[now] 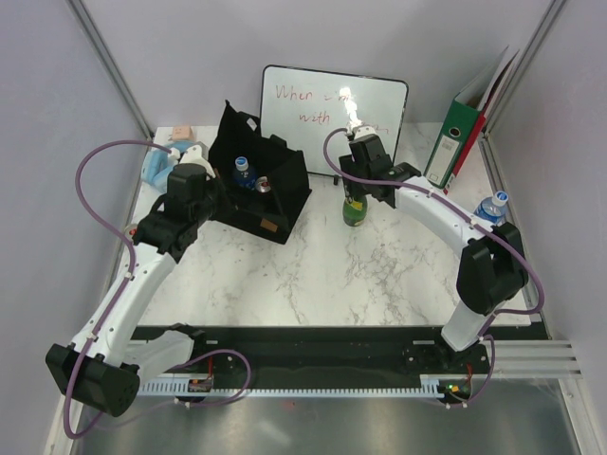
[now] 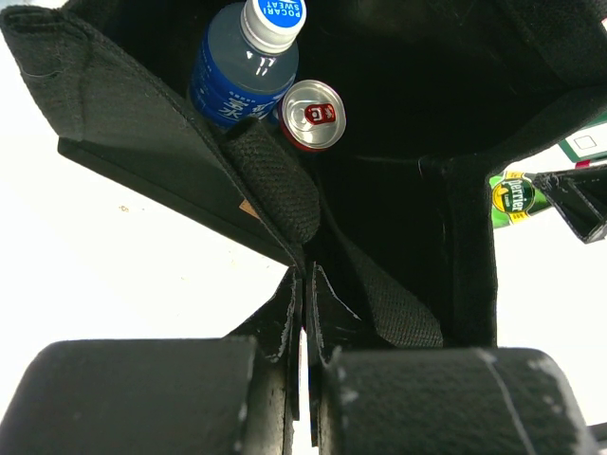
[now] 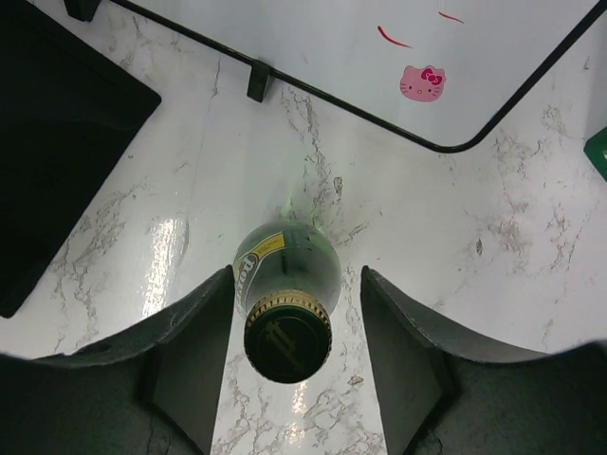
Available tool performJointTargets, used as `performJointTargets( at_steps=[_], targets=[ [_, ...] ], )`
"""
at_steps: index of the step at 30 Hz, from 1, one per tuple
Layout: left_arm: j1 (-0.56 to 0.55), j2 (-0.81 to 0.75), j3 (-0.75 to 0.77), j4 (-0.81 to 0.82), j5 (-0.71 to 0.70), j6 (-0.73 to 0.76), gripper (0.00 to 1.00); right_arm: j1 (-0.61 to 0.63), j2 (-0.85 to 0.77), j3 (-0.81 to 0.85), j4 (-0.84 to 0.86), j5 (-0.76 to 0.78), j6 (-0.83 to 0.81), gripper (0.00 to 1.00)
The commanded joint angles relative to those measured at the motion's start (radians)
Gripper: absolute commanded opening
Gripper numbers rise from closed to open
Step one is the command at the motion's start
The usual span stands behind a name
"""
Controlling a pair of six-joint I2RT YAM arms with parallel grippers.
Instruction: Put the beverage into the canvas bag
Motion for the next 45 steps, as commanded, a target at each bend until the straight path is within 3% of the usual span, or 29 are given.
performJointTargets(
  at_steps=[1, 13, 19, 22, 23, 27, 45],
  targets=[
    [0.002, -0.013, 0.025, -0.002, 0.014, 0.002, 0.02, -0.002, -0.01, 0.0, 0.061, 0.011, 0.002, 0.63],
    [0.0, -0.015, 0.024, -0.002, 0.011, 0.004, 0.02, -0.002, -0.042, -0.055, 0.125, 0.025, 0.018, 0.56],
    [0.0, -0.015, 0.022, -0.002, 0.012, 0.004, 0.02, -0.002, -0.049, -0.078, 0.156, 0.025, -0.001, 0.41],
    [0.001, -0.019, 0.024, -0.002, 0.009, 0.005, 0.02, -0.004, -0.056, -0.095, 0.177, 0.017, 0.001, 0.3],
    [0.002, -0.018, 0.022, -0.003, 0.009, 0.005, 0.02, -0.002, -0.061, -0.097, 0.182, 0.018, -0.001, 0.2],
    [0.001, -0.02, 0.024, -0.002, 0.009, 0.007, 0.02, -0.002, -0.078, -0.086, 0.182, 0.012, -0.002, 0.0],
    [0.002, -0.012, 0.016, 0.0, 0.017, -0.002, 0.02, 0.001, -0.164, 0.099, 0.024, -0.077, -0.044, 0.0]
  ],
)
